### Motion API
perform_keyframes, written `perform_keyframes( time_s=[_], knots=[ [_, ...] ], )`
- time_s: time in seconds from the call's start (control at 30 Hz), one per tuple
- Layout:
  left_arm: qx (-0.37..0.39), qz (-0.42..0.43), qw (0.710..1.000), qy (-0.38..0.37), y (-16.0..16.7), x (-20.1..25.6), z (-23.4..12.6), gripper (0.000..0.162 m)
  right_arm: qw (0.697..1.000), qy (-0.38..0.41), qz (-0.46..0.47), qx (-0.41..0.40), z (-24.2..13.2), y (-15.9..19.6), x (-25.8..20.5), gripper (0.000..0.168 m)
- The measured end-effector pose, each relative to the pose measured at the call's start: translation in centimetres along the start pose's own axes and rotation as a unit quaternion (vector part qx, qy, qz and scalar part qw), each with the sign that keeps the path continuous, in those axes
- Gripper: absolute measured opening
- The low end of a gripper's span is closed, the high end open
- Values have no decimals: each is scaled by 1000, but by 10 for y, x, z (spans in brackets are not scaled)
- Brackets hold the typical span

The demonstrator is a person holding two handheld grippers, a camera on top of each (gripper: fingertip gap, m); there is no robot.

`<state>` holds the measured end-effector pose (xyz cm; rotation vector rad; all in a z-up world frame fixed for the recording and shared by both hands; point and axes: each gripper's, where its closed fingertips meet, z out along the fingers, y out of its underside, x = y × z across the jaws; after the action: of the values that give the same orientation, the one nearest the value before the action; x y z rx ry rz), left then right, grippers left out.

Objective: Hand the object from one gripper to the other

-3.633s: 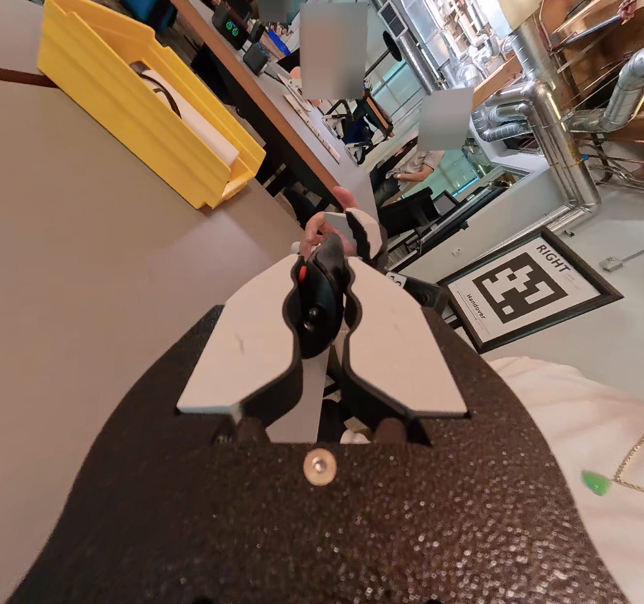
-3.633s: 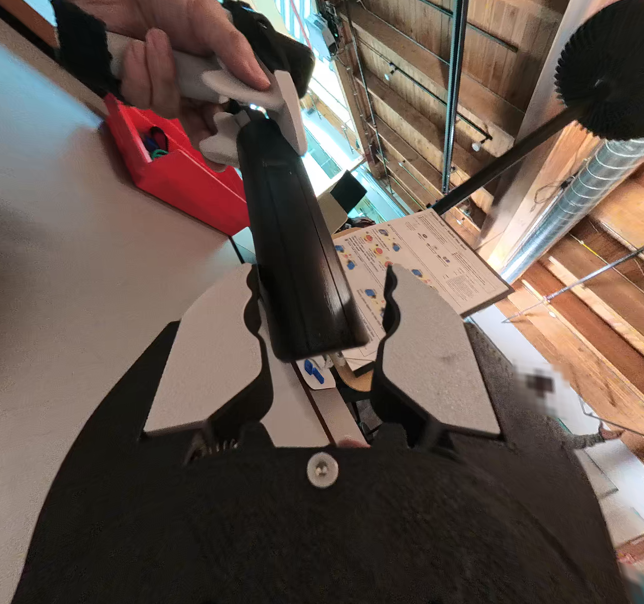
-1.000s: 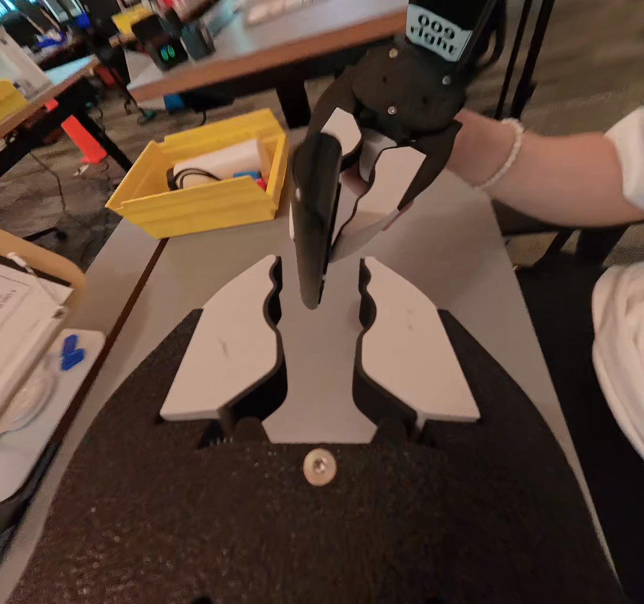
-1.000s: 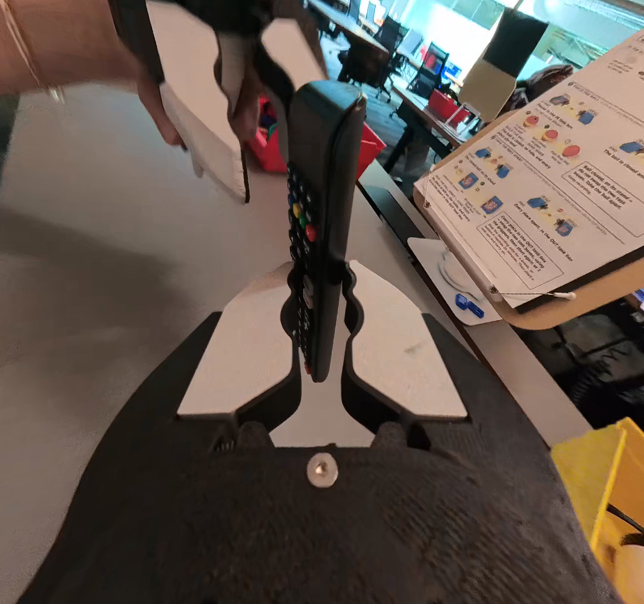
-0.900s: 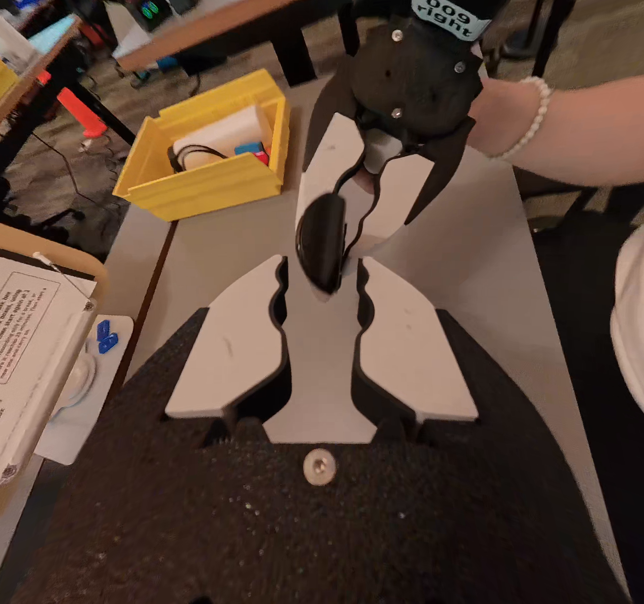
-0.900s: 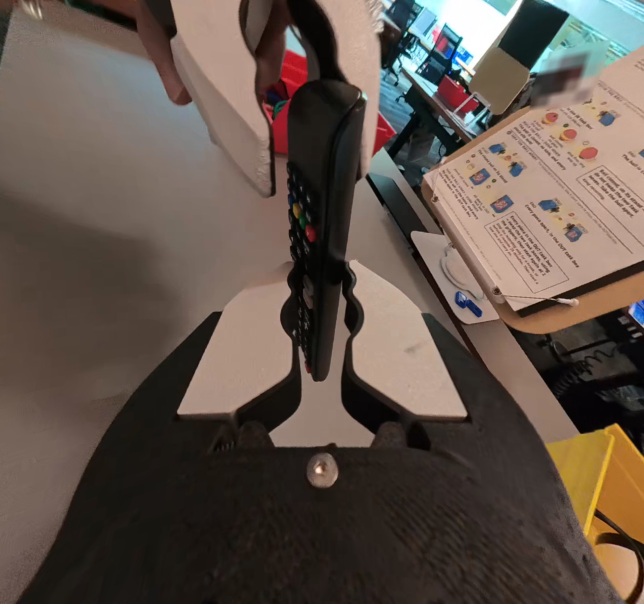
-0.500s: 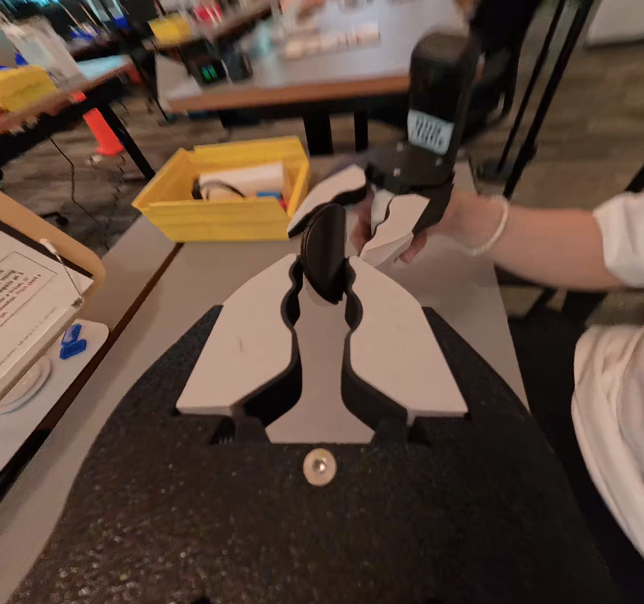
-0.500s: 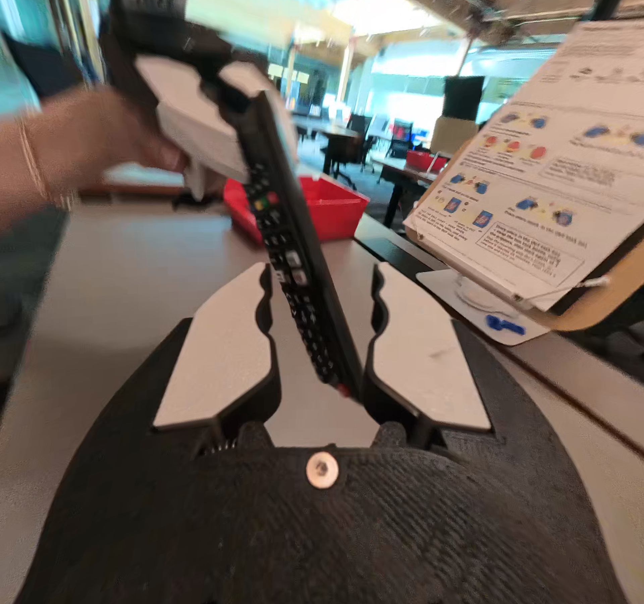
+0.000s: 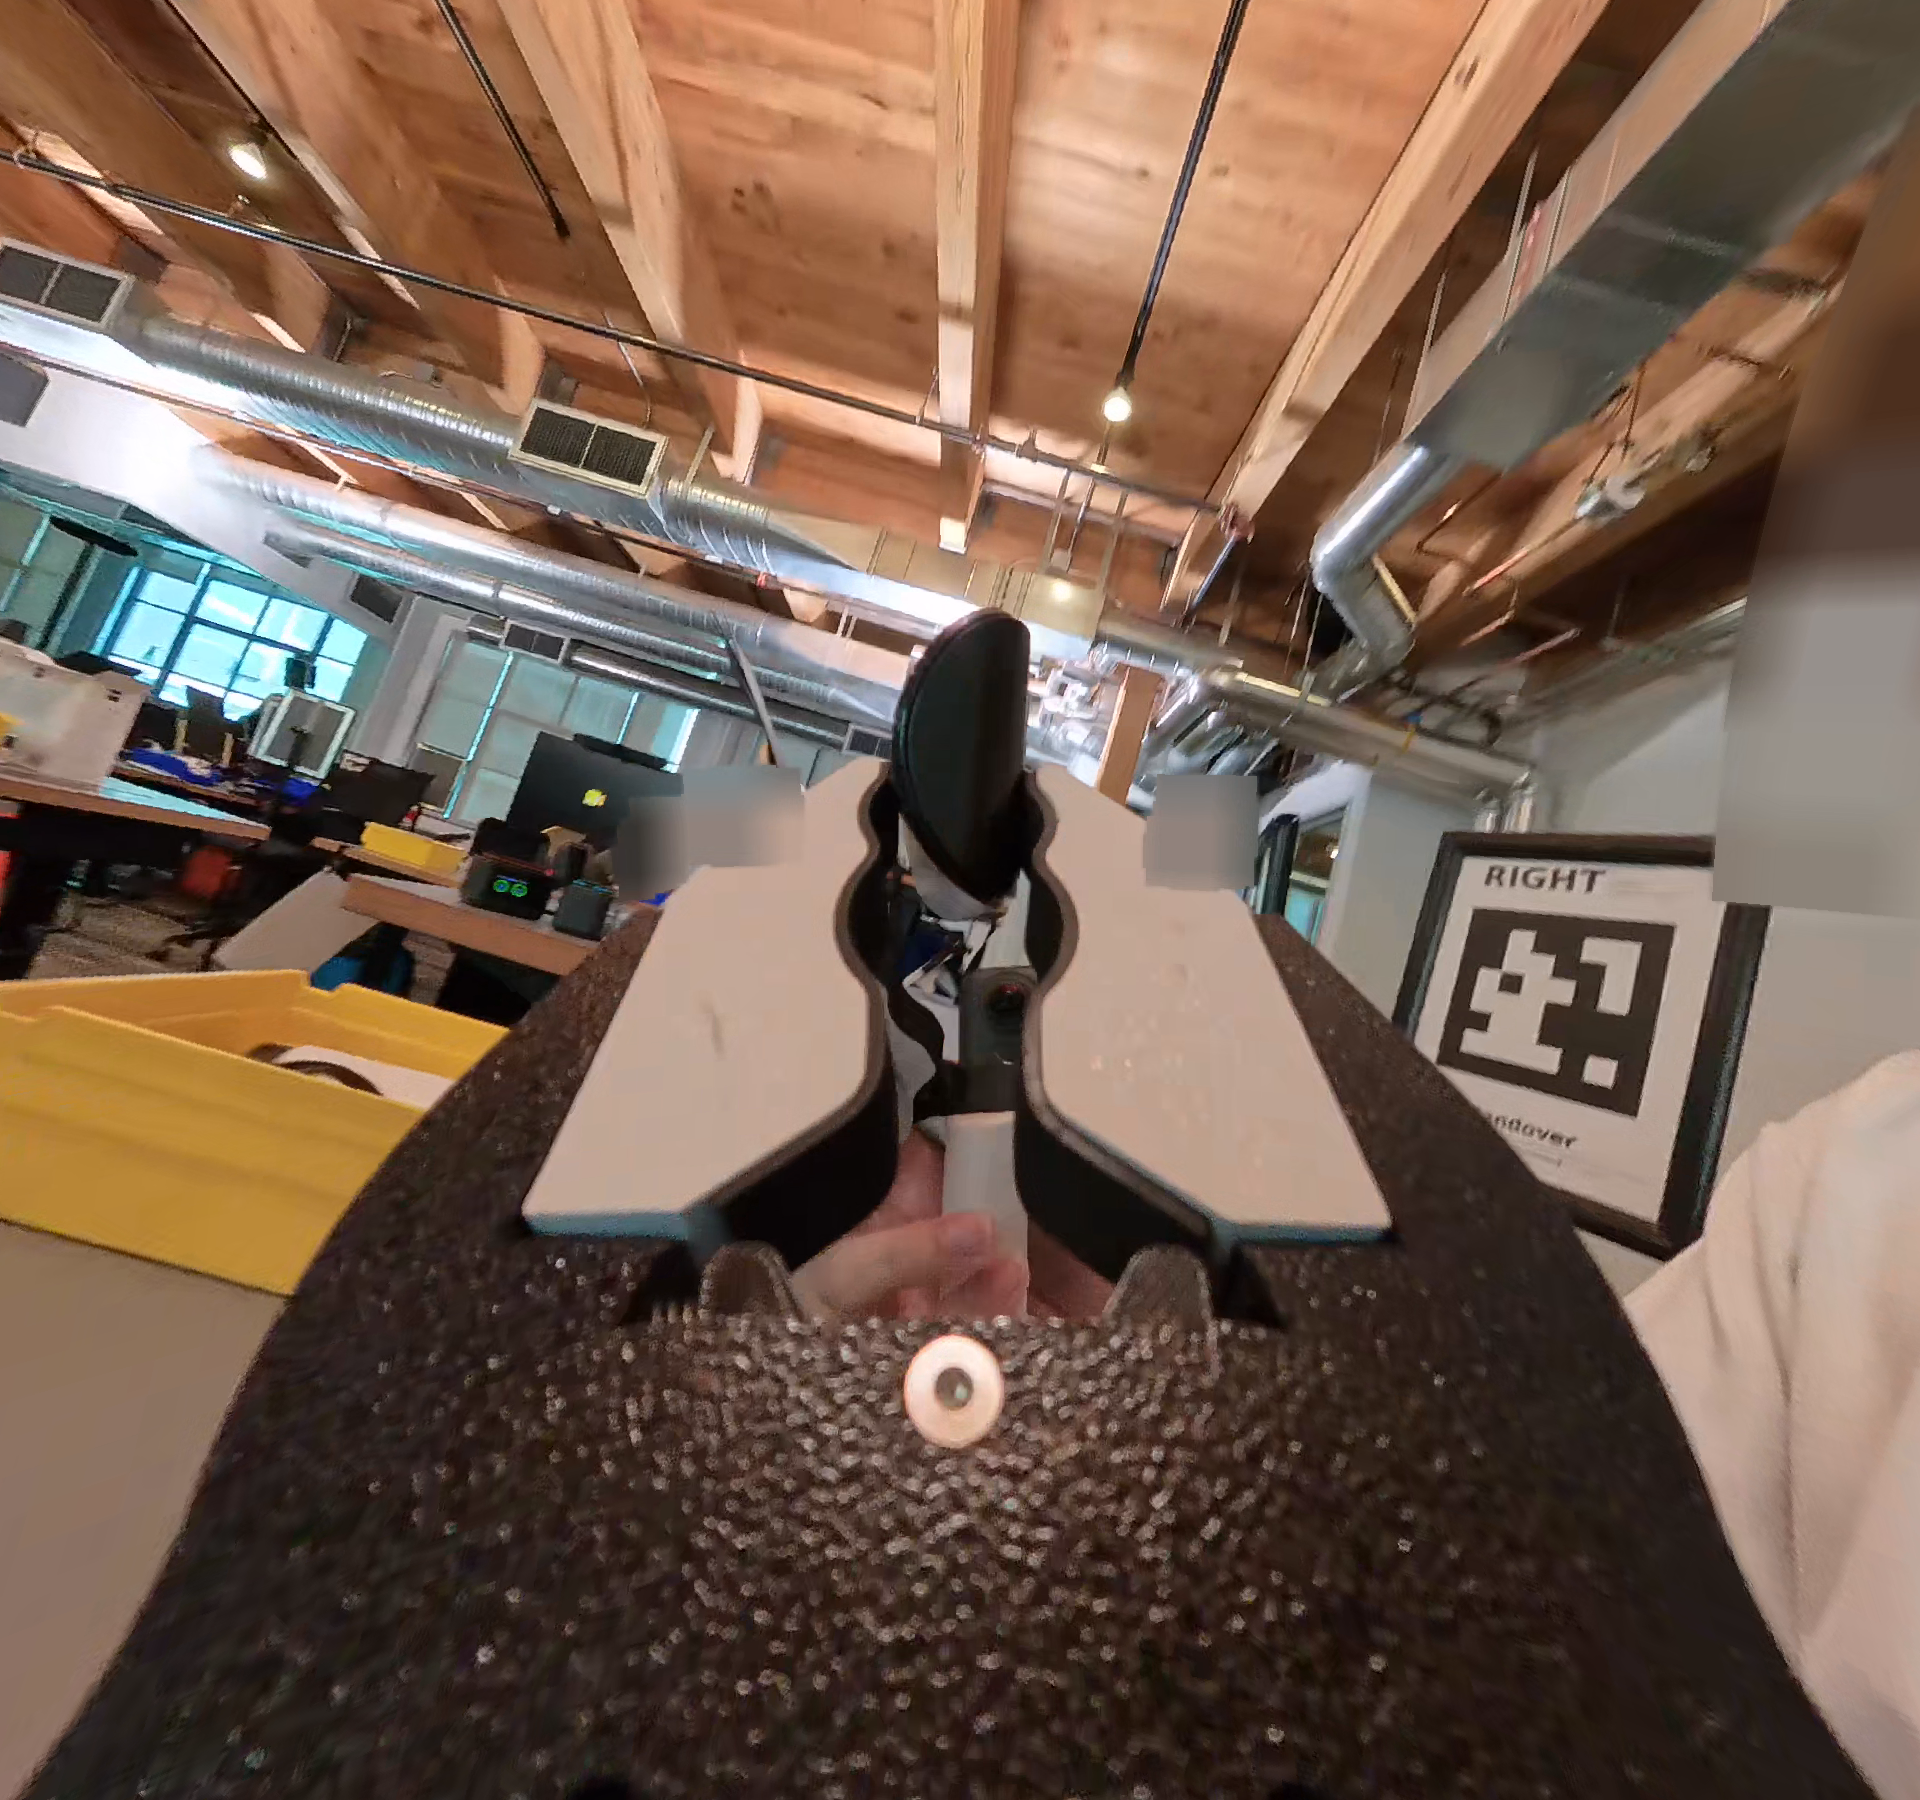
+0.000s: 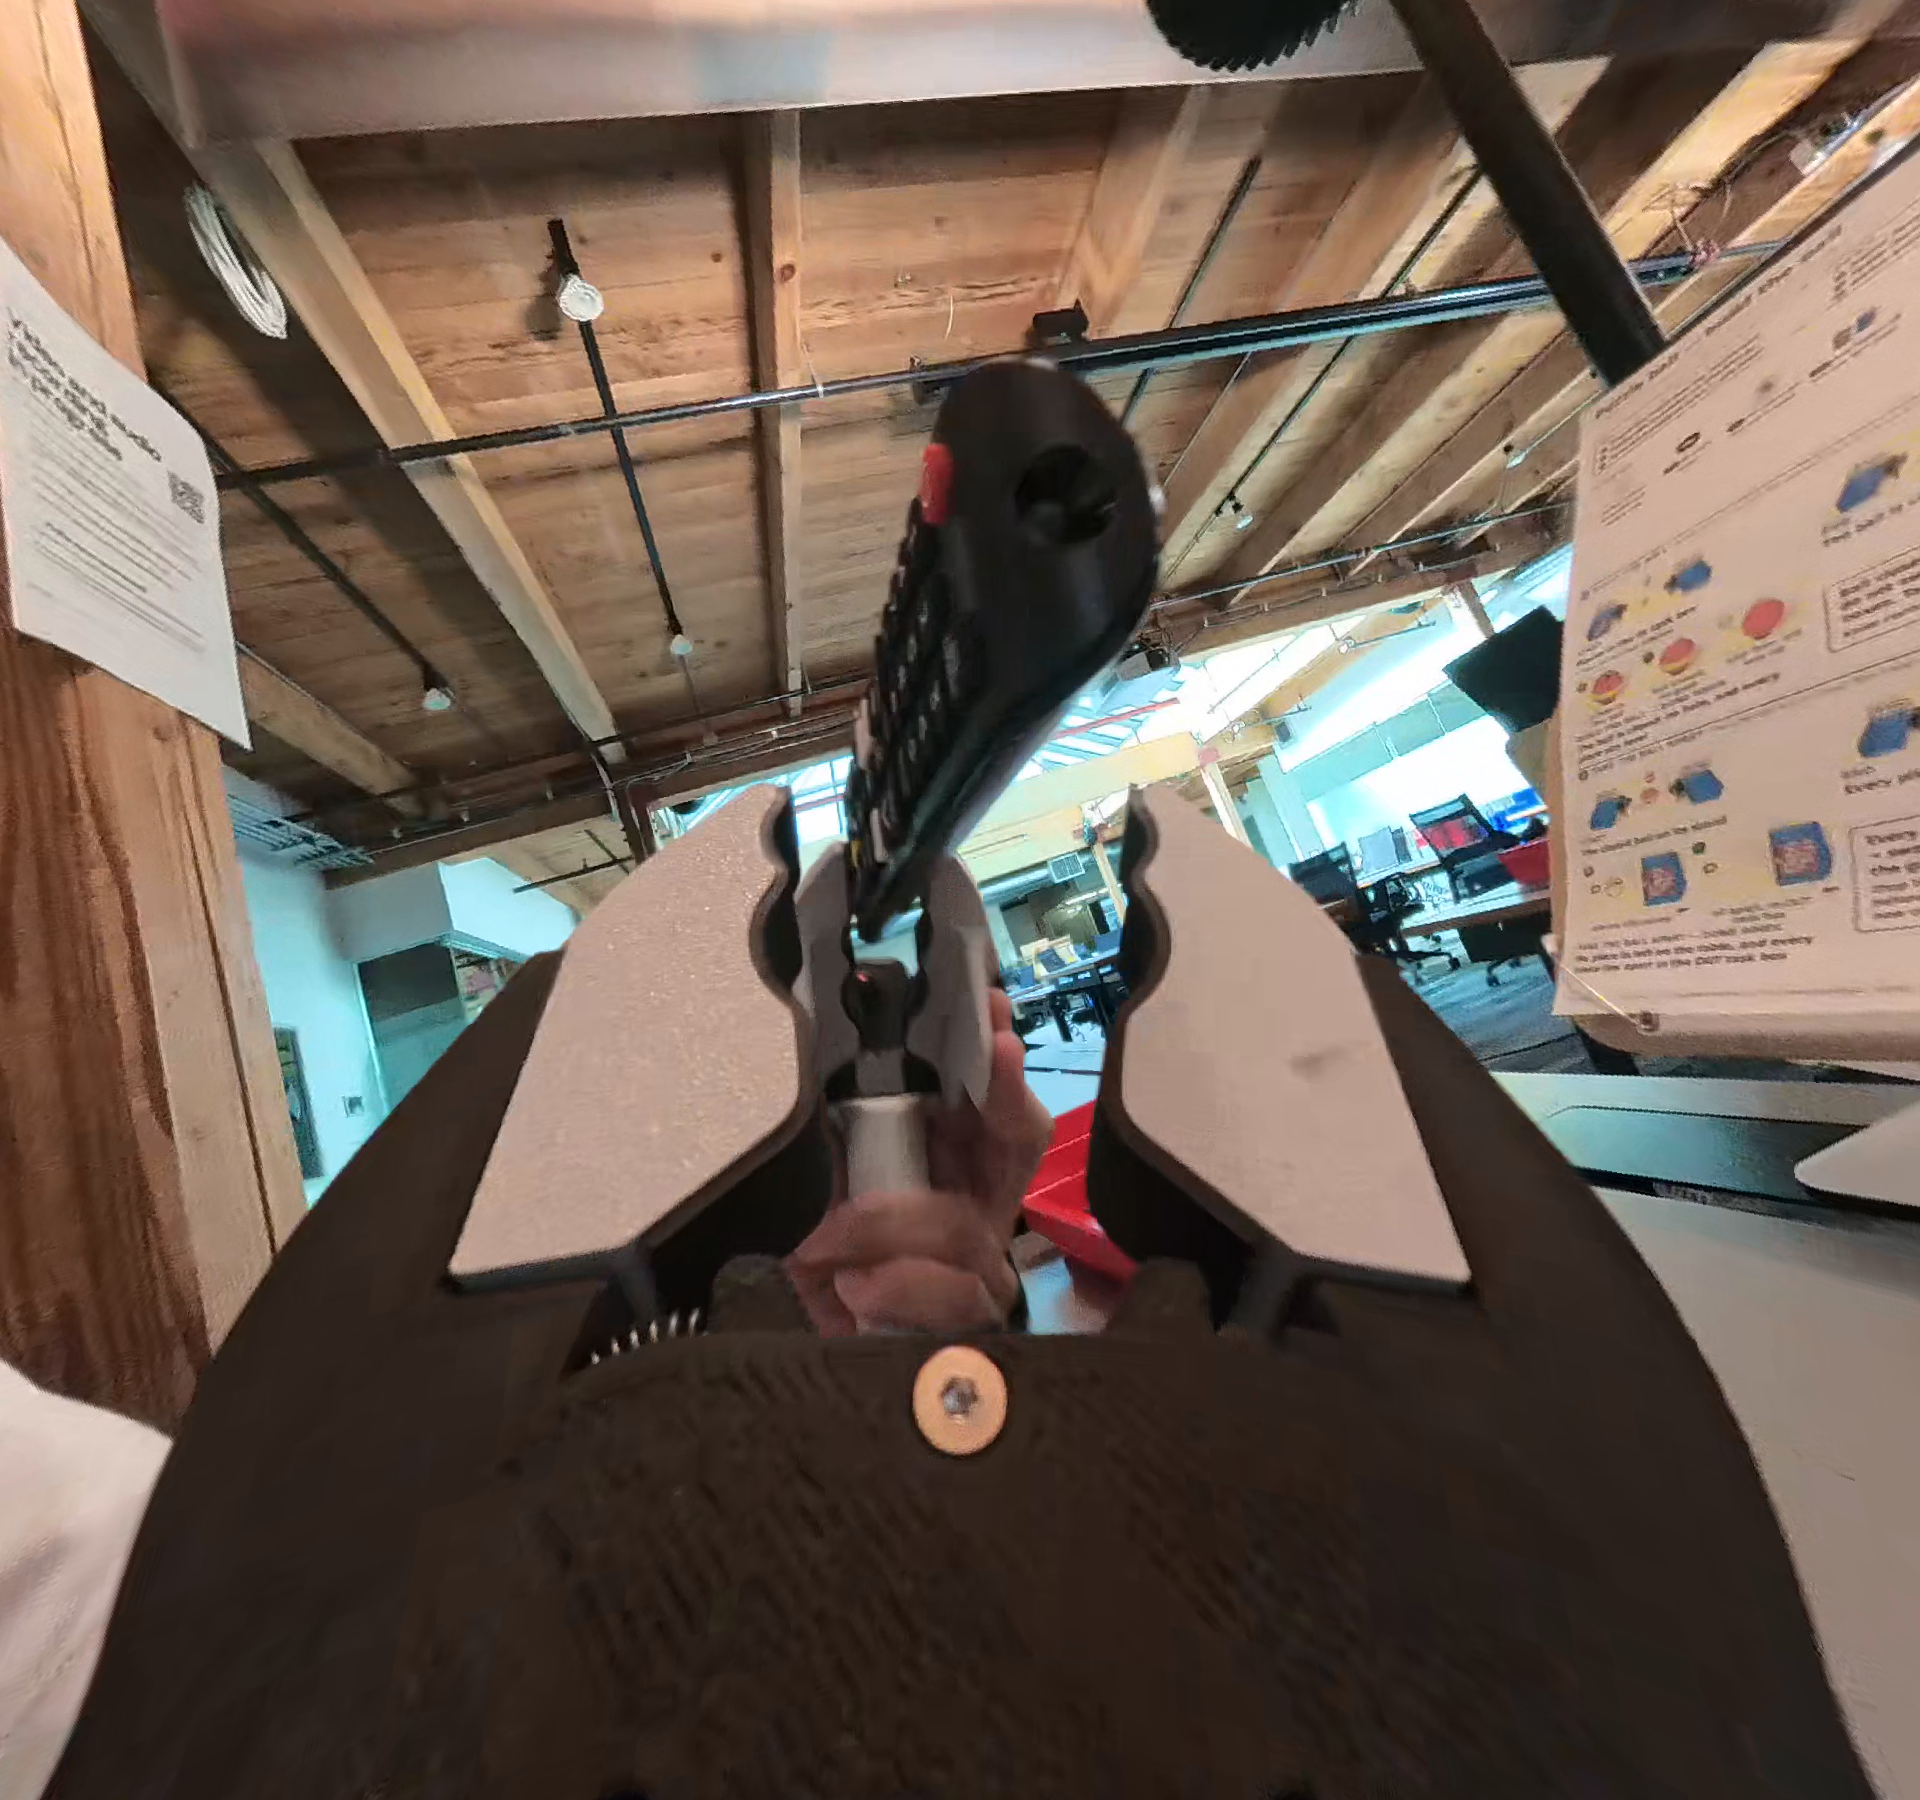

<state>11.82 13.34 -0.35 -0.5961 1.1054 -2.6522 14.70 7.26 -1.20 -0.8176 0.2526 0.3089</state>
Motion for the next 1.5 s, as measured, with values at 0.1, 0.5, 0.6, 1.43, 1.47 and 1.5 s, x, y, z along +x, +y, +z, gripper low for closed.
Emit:
perform_keyframes(
  time_s=[0.1,0.5,0.6,1.43,1.47,1.5],
  knots=[
    [16,-27,1000,1,19,-2,0,21,1000,-3,3,23,0,-4,-4,41],
    [-217,136,962,-96,48,-29,-14,53,978,56,-111,-167,-12,6,19,23],
    [-294,190,930,-116,43,-31,-13,54,944,83,-184,-262,-22,21,30,23],
    [-212,94,951,-205,19,-38,16,22,899,105,-319,-282,-11,58,31,49],
    [-199,86,949,-229,18,-42,14,22,889,125,-343,-275,-11,57,36,50],
    [-187,77,946,-254,17,-46,12,22,878,138,-363,-281,-11,60,40,53]
  ],
)
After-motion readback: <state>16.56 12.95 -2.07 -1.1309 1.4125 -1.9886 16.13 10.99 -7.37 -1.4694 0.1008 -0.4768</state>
